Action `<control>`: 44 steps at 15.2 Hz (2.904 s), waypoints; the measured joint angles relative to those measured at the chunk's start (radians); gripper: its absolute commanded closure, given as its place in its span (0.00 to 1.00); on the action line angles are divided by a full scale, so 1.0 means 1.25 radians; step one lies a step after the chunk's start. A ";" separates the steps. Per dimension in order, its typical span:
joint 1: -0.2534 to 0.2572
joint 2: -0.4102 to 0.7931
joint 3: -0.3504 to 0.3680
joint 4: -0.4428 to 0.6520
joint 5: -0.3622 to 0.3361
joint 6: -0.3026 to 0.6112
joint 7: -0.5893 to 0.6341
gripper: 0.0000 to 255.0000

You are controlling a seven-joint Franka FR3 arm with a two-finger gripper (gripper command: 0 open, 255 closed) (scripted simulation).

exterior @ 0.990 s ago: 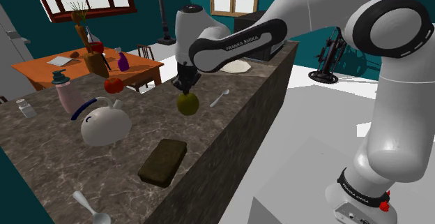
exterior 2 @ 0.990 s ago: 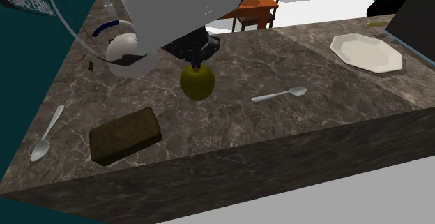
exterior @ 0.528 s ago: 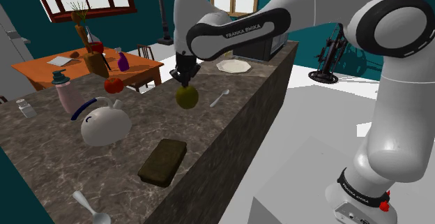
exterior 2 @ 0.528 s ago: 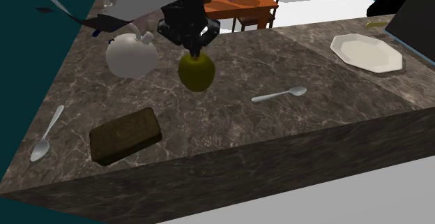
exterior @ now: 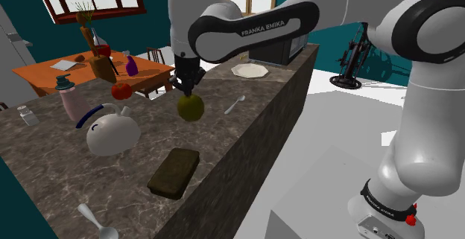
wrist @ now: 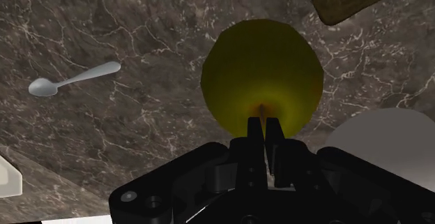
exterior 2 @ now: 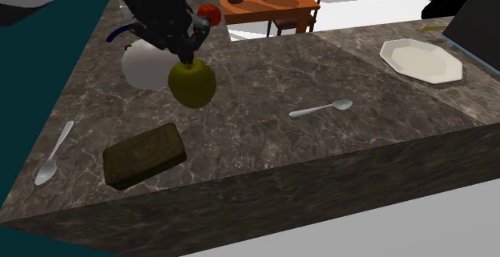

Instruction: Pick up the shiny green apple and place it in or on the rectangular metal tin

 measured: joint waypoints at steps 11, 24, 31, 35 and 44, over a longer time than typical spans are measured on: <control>0.165 0.059 0.058 0.177 -0.067 -0.174 0.175 1.00; 0.163 0.059 0.056 0.050 -0.083 -0.059 0.226 1.00; 0.158 0.067 0.050 -0.012 -0.097 0.008 0.249 1.00; 0.159 0.079 0.046 -0.042 -0.110 0.045 0.265 1.00; 0.159 0.087 0.042 -0.065 -0.120 0.074 0.277 1.00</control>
